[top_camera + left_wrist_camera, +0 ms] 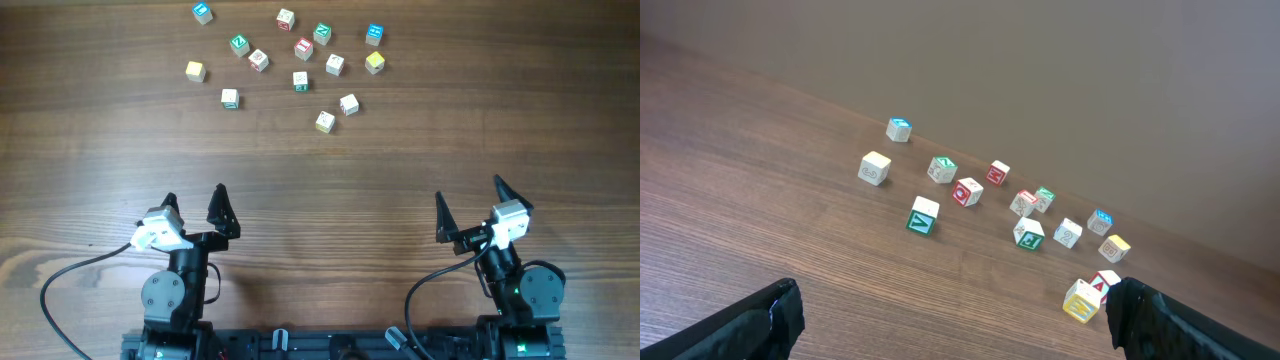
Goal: Form a circle
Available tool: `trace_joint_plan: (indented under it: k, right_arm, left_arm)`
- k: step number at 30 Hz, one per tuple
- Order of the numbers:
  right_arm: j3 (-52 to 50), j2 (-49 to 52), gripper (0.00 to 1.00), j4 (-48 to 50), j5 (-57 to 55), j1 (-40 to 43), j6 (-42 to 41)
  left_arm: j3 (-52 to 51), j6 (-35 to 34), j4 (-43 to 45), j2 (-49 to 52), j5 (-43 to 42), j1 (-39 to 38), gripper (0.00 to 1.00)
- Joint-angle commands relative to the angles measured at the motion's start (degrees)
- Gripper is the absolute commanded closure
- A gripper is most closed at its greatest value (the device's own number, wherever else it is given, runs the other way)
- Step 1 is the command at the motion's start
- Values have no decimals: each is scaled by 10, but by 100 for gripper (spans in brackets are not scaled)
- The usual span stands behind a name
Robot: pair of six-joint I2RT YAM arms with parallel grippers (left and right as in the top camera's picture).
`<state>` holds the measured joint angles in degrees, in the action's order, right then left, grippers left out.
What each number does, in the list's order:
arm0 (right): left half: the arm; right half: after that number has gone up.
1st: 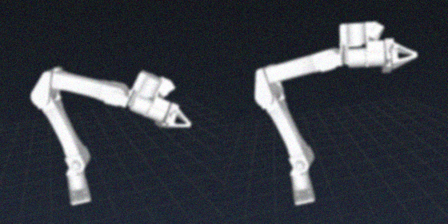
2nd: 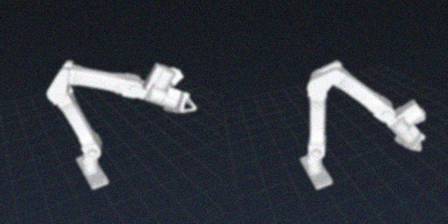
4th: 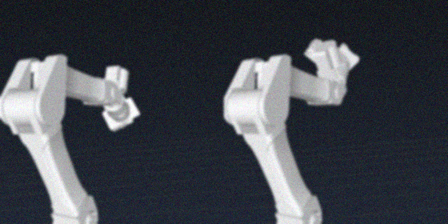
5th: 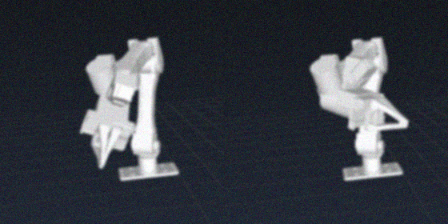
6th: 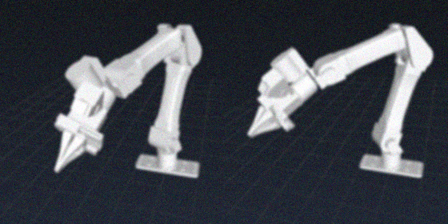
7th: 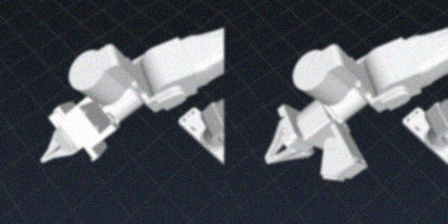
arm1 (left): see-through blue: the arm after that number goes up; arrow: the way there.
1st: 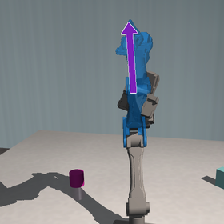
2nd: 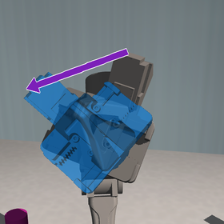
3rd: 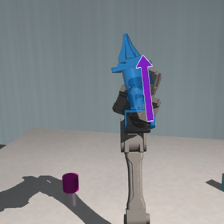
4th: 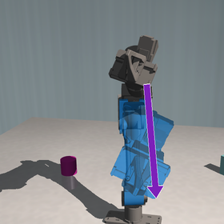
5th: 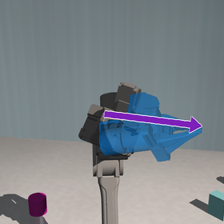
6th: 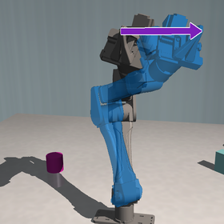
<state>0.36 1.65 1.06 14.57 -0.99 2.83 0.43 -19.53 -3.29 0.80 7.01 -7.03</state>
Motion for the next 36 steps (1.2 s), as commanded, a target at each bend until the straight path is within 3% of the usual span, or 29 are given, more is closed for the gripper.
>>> trace_joint_plan:
  k: [1,13,17,36]
  right_arm:
    - [0,1,0,1,-2,-2,-2]
    - [0,1,0,1,-2,-2,-2]
    - [0,1,0,1,-2,-2,-2]
    - [0,1,0,1,-2,-2,-2]
  left_arm:
    - [-1,11,-2,-5,5,-3,0]
    - [-1,12,-2,-5,10,-2,0]
    - [-1,11,39,-5,47,-2,0]
    - [-1,-8,-3,-4,-8,-2,0]
